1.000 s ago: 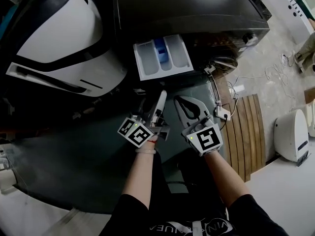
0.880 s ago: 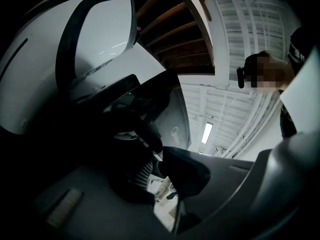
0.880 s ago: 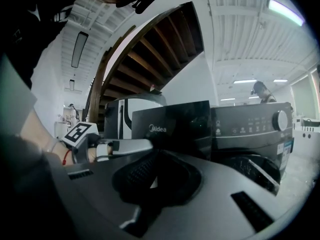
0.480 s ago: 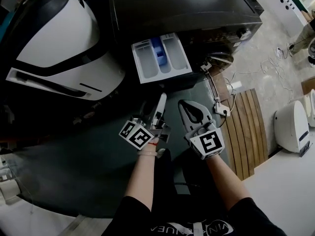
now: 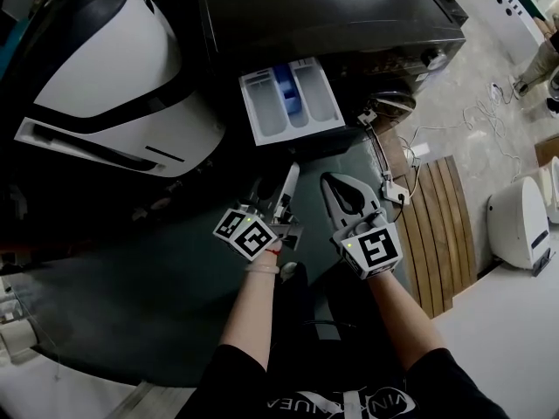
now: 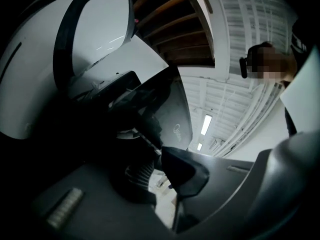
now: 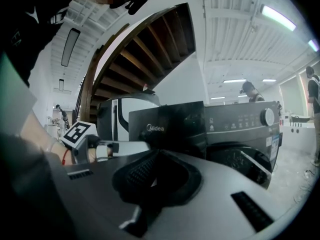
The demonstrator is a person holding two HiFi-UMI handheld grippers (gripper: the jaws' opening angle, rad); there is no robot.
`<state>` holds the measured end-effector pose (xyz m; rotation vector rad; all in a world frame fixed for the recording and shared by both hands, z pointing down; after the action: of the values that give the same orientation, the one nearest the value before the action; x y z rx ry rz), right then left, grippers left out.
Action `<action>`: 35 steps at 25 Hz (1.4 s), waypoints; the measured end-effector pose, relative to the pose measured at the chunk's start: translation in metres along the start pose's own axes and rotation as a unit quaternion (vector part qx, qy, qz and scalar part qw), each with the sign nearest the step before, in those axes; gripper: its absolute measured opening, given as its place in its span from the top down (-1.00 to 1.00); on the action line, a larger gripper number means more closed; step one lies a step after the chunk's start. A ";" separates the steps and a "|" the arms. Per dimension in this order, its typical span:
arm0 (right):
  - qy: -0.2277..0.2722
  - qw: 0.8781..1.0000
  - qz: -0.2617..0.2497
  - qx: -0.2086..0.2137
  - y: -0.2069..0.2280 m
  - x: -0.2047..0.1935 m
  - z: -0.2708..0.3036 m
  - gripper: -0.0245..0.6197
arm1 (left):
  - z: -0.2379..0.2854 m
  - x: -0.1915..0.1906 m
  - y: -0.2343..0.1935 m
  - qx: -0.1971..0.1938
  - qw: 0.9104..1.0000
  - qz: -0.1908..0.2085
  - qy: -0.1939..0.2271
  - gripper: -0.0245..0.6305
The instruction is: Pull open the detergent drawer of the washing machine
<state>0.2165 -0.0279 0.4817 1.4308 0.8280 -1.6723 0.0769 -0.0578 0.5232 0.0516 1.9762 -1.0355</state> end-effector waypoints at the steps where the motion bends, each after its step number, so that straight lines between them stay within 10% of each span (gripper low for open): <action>1: 0.001 1.000 -0.001 0.001 0.000 0.003 0.000 0.90 | -0.004 -0.001 -0.001 0.008 1.000 0.006 -0.010 0.78; 20: 0.013 1.000 -0.003 0.016 -0.002 0.083 -0.011 0.90 | -0.008 0.064 0.076 0.062 0.965 0.210 -0.144 0.90; 35: 0.048 0.999 -0.002 0.024 -0.007 0.135 -0.026 0.90 | -0.005 0.117 0.119 0.109 0.949 0.272 -0.114 0.90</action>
<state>0.2129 -0.0209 0.3446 1.5534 0.8500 -1.6467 0.0489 -0.0156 0.3639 0.5448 1.5044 -0.8396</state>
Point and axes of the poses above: the fingertips, and each gripper's own axes: z forward along the fingers, y to its right, x out of its top, the point moved 6 cm from there along -z, backward along the fingers, and after that the axes turned 12 degrees about -x, right-handed, at the moved point
